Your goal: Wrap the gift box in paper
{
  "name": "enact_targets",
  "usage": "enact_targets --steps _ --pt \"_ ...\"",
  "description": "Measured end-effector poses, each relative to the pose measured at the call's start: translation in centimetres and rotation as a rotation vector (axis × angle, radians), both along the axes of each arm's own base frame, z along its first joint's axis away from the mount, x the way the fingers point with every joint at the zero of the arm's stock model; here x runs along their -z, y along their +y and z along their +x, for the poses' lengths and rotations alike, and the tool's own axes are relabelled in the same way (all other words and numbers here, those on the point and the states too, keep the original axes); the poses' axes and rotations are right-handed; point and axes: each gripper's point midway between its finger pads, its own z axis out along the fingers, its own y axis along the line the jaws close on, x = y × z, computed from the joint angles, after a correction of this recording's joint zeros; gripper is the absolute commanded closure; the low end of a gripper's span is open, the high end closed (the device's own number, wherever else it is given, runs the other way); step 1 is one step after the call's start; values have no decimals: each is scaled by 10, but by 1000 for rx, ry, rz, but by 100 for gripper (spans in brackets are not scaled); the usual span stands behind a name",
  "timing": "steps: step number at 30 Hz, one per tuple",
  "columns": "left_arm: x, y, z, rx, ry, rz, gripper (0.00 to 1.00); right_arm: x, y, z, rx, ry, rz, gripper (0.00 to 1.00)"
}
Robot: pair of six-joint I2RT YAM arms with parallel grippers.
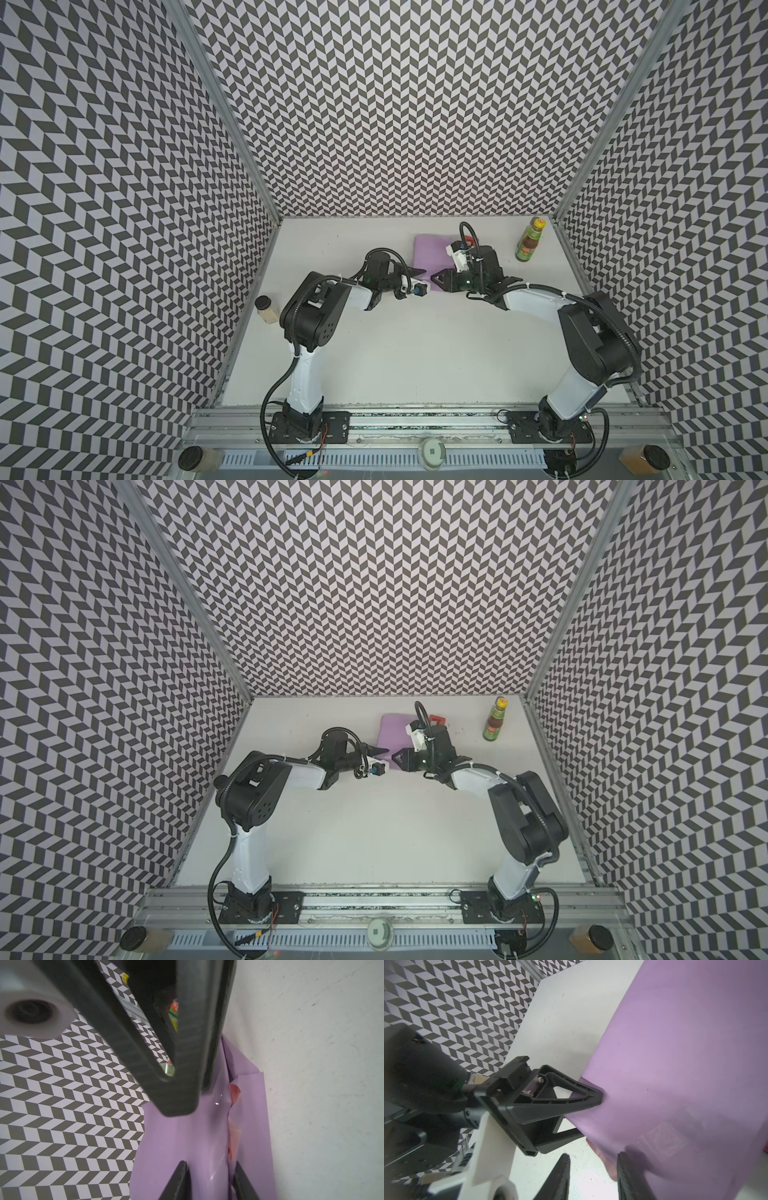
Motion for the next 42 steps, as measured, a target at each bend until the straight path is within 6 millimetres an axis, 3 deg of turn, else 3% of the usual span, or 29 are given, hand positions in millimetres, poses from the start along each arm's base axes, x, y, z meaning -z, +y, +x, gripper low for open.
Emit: enact_targets --steps 3,9,17,23,27,33,42 --pt "-1 0 1 -5 -3 1 66 6 -2 5 3 11 -6 62" --pt "0 0 2 -8 -2 3 66 -5 -17 17 32 -8 11 60" --pt "0 0 2 -6 3 4 67 -44 -75 28 159 -90 48 58" --pt "0 0 2 -6 4 4 67 -30 -108 42 247 -34 69 59" --pt "-1 0 3 -5 6 5 68 -14 -102 40 230 18 76 60" --pt "-1 -1 4 -6 16 9 69 -18 -84 29 185 -29 51 52" --pt "-1 -1 4 -6 18 9 68 1 -111 51 278 41 91 57"
